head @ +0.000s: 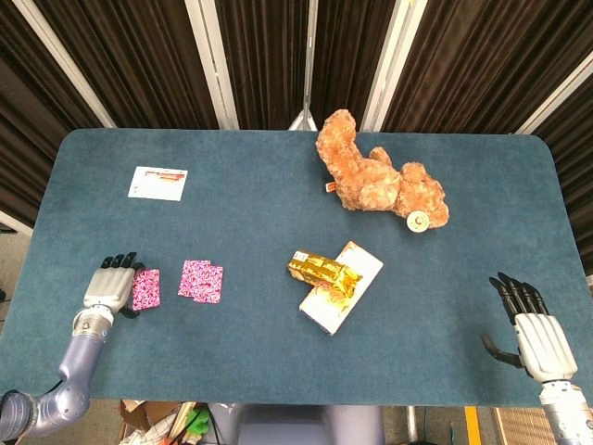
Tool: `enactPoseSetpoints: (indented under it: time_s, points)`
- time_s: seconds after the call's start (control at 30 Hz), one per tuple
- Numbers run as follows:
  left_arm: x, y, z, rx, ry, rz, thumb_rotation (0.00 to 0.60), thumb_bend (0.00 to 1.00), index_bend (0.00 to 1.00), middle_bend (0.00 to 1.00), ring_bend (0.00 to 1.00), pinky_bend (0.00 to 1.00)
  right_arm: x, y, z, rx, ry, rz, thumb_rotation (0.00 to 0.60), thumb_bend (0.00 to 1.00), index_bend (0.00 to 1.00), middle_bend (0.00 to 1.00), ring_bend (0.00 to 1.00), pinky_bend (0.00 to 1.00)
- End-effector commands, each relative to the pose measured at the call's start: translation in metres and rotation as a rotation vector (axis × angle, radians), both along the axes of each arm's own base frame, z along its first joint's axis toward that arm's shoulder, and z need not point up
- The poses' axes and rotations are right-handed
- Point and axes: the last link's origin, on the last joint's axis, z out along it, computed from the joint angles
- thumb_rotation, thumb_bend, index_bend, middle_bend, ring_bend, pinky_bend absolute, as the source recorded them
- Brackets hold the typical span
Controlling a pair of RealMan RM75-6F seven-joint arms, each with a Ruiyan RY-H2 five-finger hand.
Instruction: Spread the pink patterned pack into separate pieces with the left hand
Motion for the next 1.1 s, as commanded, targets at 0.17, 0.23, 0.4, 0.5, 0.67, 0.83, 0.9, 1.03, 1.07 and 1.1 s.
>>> enactPoseSetpoints:
  time_s: [0.17,0.23,0.4,0.5,0.67,0.83,0.9,1.03,1.07,1.1]
  points:
    - [-0.0024,-0.0003,0.0013,0.006,-0.003,0.007,0.6,0.29,0.28,0.0,0.0,0.0,0.0003,0.0002,-0.0001,0.001,0.0,0.001,0.6,0.36,0.0,0.0,0.0,0.05]
    - [-0.0027,-0.0001,0.0001,0.003,-0.004,0.008,0.6,0.29,0.28,0.0,0.0,0.0,0.0004,0.0003,-0.0002,0.0,0.0,0.0,0.6,0.36,0.0,0.0,0.0,0.05]
    - [-0.0016,-0.0001,-0.0035,-0.006,-0.004,0.003,0.6,0.29,0.25,0.0,0.0,0.0,0.0004,0.0005,-0.0003,0.001,-0.001,-0.002,0.6,0.36,0.0,0.0,0.0,0.05]
    - [-0.0001,0.0003,-0.0044,-0.004,-0.006,-0.002,0.6,0.27,0.21,0.0,0.0,0.0,0.0004,0.0006,-0.0003,0.0,-0.001,-0.002,0.6,0.36,0.0,0.0,0.0,0.05]
    - [0.0028,0.0017,-0.0018,0.01,-0.019,-0.01,0.6,0.22,0.15,0.0,0.0,0.0,0.0005,0.0006,-0.0002,0.0,0.0,0.0,0.6,0.36,0.0,0.0,0.0,0.05]
    - [0.0031,0.0028,0.0041,0.024,-0.02,-0.008,0.6,0.21,0.12,0.0,0.0,0.0,0.0006,0.0007,-0.0002,0.0,0.0,0.001,0.6,0.36,0.0,0.0,0.0,0.05]
    - [0.0029,0.003,0.0052,0.027,-0.019,-0.006,0.6,0.21,0.13,0.0,0.0,0.0,0.0007,0.0008,-0.0004,0.001,0.0,0.001,0.6,0.36,0.0,0.0,0.0,0.05]
    - [0.0016,0.0022,0.0028,0.02,-0.016,0.0,0.6,0.21,0.16,0.0,0.0,0.0,0.0008,0.001,-0.0002,0.0,0.001,0.002,0.6,0.36,0.0,0.0,0.0,0.05]
    - [0.0015,0.0019,0.0017,0.016,-0.014,0.001,0.6,0.21,0.16,0.0,0.0,0.0,0.0008,0.001,-0.0002,0.0,0.001,0.001,0.6,0.36,0.0,0.0,0.0,0.05]
    - [0.0015,0.0014,0.0,0.011,-0.012,0.001,0.6,0.21,0.17,0.0,0.0,0.0,0.0007,0.0011,-0.0002,0.0,0.001,0.001,0.6,0.36,0.0,0.0,0.0,0.05]
